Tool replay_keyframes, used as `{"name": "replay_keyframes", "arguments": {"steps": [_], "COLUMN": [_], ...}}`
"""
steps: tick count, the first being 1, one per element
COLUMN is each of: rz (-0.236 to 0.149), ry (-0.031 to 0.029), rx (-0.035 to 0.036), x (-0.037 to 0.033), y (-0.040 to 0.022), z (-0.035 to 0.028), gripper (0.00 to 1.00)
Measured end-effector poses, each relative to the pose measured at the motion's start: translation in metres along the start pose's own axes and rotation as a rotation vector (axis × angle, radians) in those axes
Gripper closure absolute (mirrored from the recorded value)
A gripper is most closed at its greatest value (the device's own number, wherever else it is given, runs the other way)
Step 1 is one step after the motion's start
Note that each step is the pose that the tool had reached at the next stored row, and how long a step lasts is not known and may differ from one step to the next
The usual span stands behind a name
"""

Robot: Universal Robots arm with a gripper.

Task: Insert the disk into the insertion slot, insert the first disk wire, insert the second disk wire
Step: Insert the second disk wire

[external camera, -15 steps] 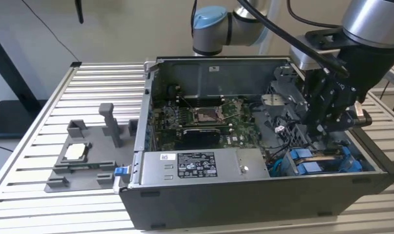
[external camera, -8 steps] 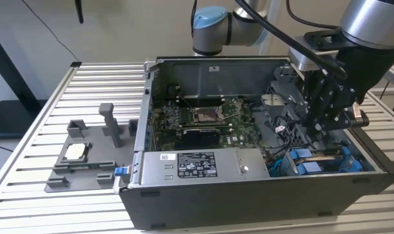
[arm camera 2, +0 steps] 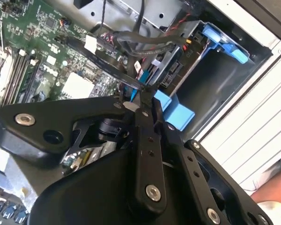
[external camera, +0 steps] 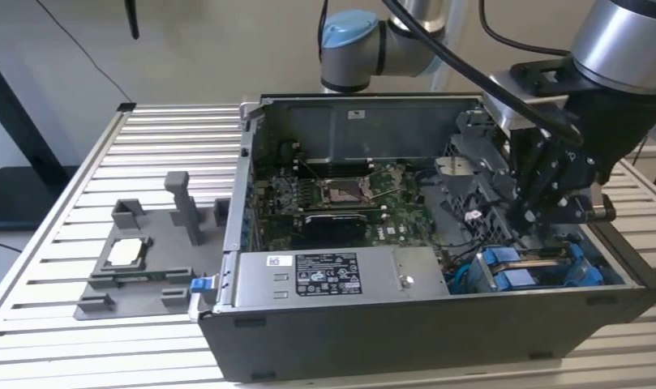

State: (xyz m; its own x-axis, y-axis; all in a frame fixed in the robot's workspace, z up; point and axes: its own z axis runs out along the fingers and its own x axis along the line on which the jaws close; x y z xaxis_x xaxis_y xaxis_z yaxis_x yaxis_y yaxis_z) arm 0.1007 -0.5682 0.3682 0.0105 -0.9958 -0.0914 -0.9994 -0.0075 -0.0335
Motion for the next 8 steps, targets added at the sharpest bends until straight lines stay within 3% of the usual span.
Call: {"name": "replay_keyframes", "arguments": {"steps": [4,8], "rz": [0.001,0.002], "ry": [-0.0195,-0.0321], "rx": [-0.0041,-0.0087], "x": [0.0090,0.0152], "y": [-0.0005,-0.0027], "z": [0.0013,0.0041], "gripper": [0.84,0.84]}}
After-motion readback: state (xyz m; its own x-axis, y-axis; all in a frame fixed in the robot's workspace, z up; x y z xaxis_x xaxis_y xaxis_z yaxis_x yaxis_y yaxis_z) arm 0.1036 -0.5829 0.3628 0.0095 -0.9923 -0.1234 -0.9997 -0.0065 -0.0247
